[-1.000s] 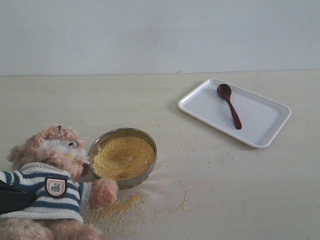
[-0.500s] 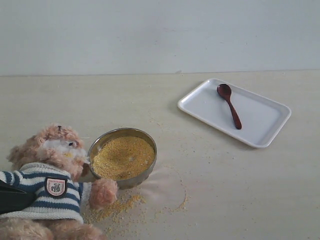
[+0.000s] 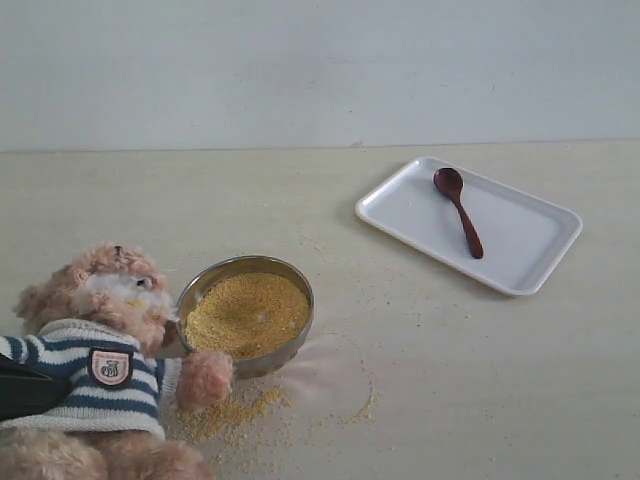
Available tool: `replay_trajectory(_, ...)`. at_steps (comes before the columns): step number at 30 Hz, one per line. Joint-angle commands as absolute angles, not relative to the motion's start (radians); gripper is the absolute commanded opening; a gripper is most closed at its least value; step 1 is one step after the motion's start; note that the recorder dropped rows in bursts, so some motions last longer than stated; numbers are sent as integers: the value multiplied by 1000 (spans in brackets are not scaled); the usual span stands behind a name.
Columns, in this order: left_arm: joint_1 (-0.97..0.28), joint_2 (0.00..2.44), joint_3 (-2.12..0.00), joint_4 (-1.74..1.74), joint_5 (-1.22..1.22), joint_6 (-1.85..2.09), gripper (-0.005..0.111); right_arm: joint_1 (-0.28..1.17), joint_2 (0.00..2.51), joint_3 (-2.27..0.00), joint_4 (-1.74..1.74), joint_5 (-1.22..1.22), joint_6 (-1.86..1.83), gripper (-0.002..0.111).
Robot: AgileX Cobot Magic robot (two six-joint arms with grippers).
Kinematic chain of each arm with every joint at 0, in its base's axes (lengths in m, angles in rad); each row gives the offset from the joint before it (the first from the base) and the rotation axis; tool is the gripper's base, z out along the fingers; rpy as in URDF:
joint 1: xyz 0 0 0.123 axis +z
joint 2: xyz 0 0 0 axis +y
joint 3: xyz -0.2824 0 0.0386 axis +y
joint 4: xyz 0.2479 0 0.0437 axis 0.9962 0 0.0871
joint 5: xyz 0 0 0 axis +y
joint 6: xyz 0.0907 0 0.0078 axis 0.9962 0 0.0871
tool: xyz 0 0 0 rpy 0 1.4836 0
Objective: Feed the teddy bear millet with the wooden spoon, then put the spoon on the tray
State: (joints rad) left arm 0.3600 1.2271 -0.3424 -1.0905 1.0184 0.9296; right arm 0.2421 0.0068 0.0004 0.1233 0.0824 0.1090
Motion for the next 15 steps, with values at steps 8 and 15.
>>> replay_trajectory(8, 362, 1231, -466, -777, 834, 670, 5, 239, 0, 0, 125, 73, 103, 0)
replay_trajectory(15, 362, 1273, -484, -782, 729, 686, 5, 239, 0, 0, 125, 73, 103, 0)
